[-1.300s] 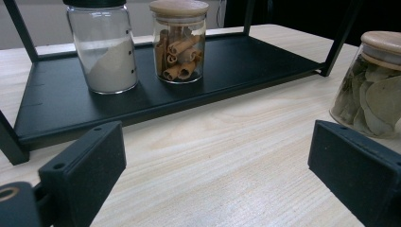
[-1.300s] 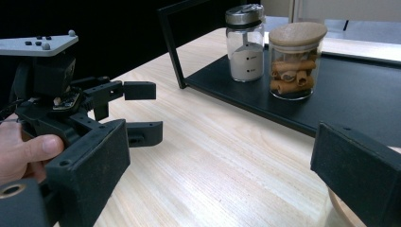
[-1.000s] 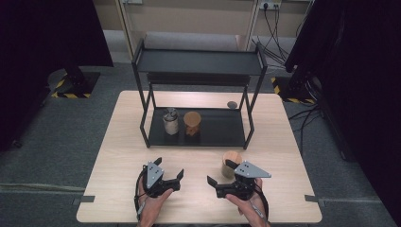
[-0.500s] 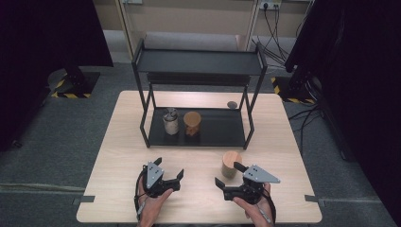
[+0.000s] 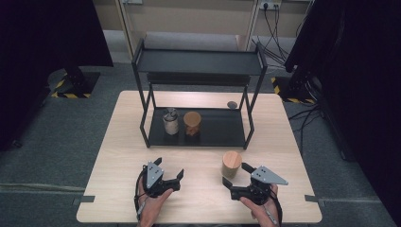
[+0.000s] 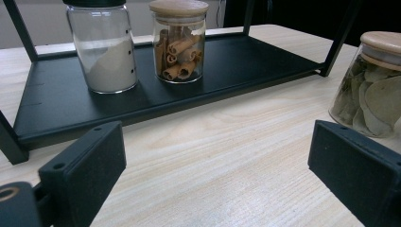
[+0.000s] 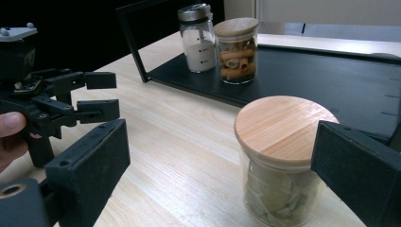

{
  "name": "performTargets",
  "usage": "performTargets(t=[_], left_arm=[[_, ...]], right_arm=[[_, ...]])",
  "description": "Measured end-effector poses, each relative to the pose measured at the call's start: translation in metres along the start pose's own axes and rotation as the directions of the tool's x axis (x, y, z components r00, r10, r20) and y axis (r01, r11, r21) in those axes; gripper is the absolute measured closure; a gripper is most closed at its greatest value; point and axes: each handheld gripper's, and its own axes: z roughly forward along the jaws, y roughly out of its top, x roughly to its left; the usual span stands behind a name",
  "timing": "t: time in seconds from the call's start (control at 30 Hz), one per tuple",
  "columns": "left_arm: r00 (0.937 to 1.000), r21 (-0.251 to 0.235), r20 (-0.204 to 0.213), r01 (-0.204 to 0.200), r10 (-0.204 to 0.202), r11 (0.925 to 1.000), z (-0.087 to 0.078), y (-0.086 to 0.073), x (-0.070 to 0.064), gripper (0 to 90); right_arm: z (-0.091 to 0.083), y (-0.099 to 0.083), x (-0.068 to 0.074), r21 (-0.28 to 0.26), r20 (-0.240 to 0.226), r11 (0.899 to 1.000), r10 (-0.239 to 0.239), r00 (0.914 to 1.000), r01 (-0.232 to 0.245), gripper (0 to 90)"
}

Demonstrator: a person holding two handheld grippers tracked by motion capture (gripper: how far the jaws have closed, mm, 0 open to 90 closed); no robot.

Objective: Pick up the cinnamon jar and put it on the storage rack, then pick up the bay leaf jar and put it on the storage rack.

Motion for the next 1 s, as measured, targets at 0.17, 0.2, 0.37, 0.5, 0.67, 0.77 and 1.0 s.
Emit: performTargets(t=[0.17, 0.2, 0.37, 0.5, 0.67, 0.77, 1.0], left_arm=[[1.0, 0.0, 0.0, 0.0, 0.0, 1.0, 0.0, 0.0, 0.0, 4.4], [1.0, -0.001, 0.0, -0.001, 0.001, 1.0, -0.0001, -0.0001, -0.0002, 4.4], [1.0, -0.001, -0.001, -0.001, 0.001, 1.0, -0.0001, -0.0001, -0.0003, 4.4], [1.0, -0.001, -0.001, -0.001, 0.001, 1.0, -0.0001, -0.0001, -0.0003, 4.4], [1.0, -0.001, -0.002, -0.001, 0.001, 1.0, -0.0001, -0.0002, -0.0004, 4.4], [1.0, -0.001, -0.002, -0.002, 0.002, 1.0, -0.0002, -0.0001, -0.0005, 4.4], [1.0, 0.0, -0.002, -0.003, 0.003, 1.0, -0.0001, 0.0, -0.0007, 4.4]], right_arm=[[-0.0041, -0.001, -0.0034, -0.009, 0.02, 1.0, 0.01, 0.9998, -0.009, 5.6], [-0.005, -0.0011, -0.0041, -0.01, 0.025, 1.0, 0.011, 0.9996, -0.01, 5.6], [-0.0072, -0.0027, -0.0063, -0.009, 0.039, 1.0, 0.017, 0.9991, -0.017, 5.6], [-0.0066, -0.0041, -0.0081, 0.002, 0.052, 1.0, 0.023, 0.9984, -0.024, 5.6], [-0.0072, -0.005, -0.0093, 0.005, 0.067, 1.0, 0.028, 0.9973, -0.029, 5.6], [-0.0069, -0.0055, -0.0098, 0.008, 0.075, 1.0, 0.026, 0.9969, -0.027, 5.6], [-0.0018, -0.0081, -0.0097, 0.023, 0.091, 1.0, 0.013, 0.9958, -0.015, 5.6]])
